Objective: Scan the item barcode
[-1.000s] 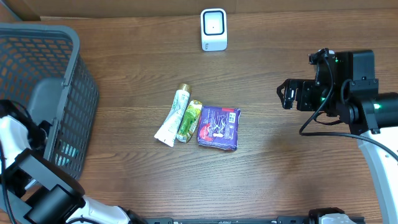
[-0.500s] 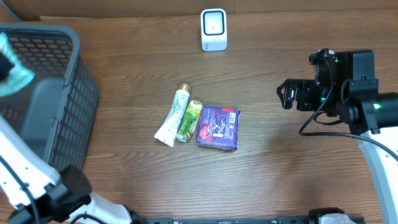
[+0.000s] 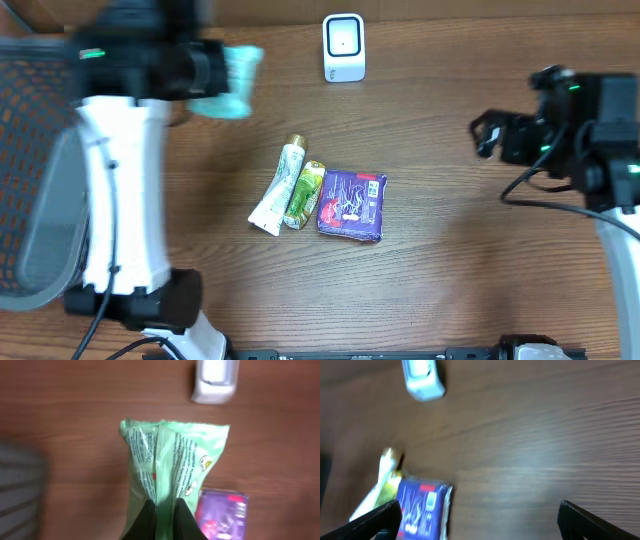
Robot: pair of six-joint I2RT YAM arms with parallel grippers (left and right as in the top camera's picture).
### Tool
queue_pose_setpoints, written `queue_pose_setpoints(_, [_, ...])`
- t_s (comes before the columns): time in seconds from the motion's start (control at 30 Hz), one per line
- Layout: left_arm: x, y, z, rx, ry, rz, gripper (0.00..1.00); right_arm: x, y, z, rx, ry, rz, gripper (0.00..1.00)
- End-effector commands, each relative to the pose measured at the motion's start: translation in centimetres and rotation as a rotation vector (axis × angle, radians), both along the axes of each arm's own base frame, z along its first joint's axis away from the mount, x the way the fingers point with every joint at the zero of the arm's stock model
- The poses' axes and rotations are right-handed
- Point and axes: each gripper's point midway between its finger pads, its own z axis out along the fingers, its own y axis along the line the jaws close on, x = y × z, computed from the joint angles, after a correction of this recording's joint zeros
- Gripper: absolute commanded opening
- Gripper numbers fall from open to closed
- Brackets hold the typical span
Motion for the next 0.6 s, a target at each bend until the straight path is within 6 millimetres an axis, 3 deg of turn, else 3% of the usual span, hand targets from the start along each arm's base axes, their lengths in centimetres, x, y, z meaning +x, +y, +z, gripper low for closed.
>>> queue_pose_setpoints(0.0, [-0.3, -6.8, -4.0, -0.047, 0.073, -0.073, 0.04, 0.3, -3.0, 2.8, 0.021, -0.058, -0.122, 1.0])
queue_pose_setpoints(0.17, [-1.2, -15.9, -9.6, -0.096, 0.085, -0.182, 0.04, -0.6, -6.0, 2.2, 0.036, -0.018, -0.233, 1.0])
queue_pose_setpoints(0.3, [-2.4, -21.1, -12.5, -0.094, 0.039, -0.284, 0.04, -1.2, -6.5, 1.7, 0.039, 0.013, -0.25, 1.0])
queue_pose_setpoints(0.4, [-2.9, -22.3, -13.5, -0.05, 0.003, -0.299, 0.04, -1.4, -6.4, 1.5, 0.04, 0.026, -0.25, 1.0])
queue_pose_setpoints(0.57, [-1.7, -21.0, -12.5, 0.012, -0.048, -0.262, 0.04, -1.5, -6.0, 1.3, 0.058, 0.036, -0.235, 1.0])
